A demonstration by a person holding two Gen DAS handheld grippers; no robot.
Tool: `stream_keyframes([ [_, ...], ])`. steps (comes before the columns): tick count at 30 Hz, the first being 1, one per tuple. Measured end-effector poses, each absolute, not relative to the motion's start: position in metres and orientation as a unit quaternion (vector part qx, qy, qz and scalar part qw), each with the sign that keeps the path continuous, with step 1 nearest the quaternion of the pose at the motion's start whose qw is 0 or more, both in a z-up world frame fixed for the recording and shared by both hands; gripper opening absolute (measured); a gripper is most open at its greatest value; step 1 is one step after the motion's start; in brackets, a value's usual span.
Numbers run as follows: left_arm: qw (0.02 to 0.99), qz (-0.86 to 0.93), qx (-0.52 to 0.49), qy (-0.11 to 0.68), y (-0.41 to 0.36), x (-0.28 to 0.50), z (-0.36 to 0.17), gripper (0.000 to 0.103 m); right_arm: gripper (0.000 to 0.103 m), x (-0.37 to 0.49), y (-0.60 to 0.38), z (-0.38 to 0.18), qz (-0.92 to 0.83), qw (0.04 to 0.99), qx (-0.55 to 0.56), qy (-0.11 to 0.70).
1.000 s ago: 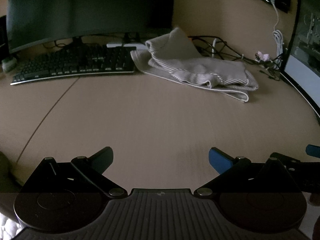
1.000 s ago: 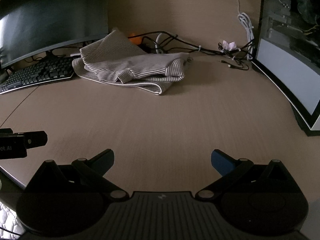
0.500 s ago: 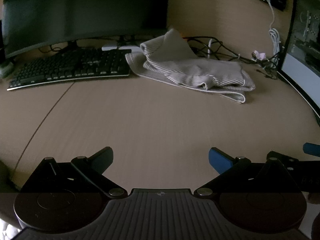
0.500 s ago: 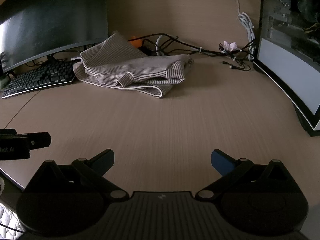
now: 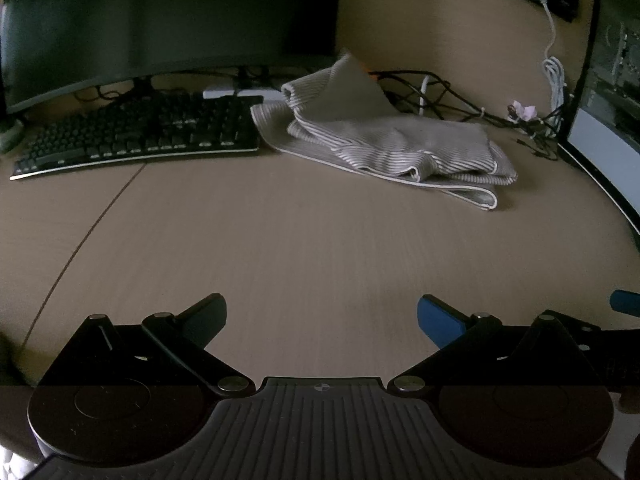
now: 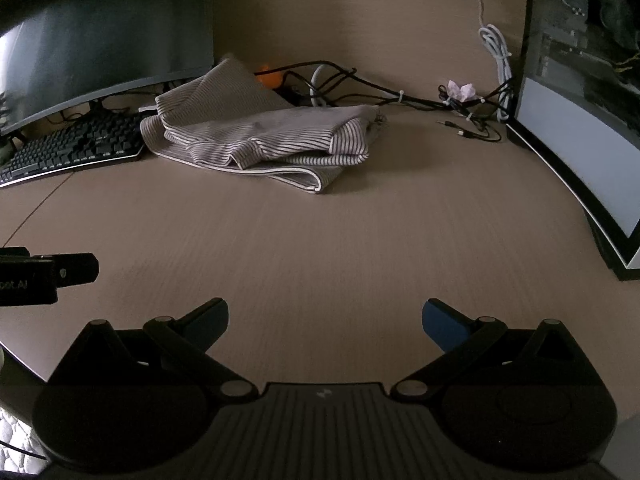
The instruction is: Fold clothes
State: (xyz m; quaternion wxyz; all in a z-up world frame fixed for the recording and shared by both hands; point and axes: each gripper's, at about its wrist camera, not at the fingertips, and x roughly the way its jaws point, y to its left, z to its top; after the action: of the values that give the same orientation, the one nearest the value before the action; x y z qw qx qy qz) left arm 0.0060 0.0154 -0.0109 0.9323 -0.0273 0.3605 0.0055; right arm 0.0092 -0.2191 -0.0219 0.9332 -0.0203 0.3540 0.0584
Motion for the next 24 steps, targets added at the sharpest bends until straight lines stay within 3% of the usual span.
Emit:
stream_keyframes([
  [24, 0.927, 0.011, -0.017, 0.373, 0.017, 0.024, -0.018, 0.103, 0.103, 0.030, -0.222, -0.028, 0.064, 0.926, -0.031, 0.370],
])
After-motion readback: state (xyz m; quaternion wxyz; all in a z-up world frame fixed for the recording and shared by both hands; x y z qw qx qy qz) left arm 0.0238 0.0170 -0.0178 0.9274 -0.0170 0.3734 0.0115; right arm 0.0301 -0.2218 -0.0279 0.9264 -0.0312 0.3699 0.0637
